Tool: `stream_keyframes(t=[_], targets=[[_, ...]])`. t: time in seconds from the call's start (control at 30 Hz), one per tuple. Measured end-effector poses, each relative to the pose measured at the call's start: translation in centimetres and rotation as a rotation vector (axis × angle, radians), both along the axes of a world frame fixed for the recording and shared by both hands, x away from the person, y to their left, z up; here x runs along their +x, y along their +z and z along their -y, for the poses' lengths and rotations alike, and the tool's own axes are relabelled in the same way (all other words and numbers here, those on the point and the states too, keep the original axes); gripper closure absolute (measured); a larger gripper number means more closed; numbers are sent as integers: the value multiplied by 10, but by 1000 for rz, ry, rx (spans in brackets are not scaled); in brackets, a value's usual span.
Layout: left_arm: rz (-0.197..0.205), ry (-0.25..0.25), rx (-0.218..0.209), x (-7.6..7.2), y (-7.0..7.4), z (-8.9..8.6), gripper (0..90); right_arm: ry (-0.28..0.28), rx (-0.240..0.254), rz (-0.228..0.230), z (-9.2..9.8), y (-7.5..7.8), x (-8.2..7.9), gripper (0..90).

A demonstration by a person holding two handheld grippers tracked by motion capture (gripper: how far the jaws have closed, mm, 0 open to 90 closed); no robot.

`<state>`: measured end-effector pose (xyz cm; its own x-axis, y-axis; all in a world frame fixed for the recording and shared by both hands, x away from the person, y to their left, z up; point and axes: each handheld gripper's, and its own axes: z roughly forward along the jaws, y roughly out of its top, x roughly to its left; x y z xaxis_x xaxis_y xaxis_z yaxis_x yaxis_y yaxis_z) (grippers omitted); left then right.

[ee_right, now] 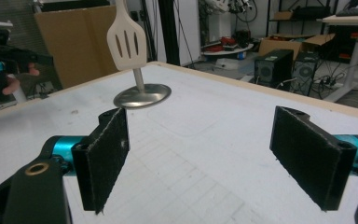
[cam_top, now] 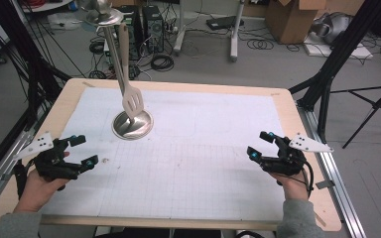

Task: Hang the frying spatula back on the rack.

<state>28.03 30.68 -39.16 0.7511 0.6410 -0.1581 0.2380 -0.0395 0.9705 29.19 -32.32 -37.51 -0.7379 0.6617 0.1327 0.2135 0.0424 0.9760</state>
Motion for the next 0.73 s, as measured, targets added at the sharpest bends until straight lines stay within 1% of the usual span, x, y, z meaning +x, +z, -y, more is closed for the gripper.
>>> stream_keyframes(t=[0.1,0.4,0.6,0.73], targets=[[2,1,0,0,0,0,25,-12,-11,-5,5,-3,-5,191],[2,11,1,0,-1,-2,25,-46,1,-12,19,-9,-16,191],[-2,22,-1,0,-2,-3,25,-66,27,-31,27,-15,-18,191],[-7,33,7,0,-4,-2,25,-68,29,-39,28,-18,-18,191]])
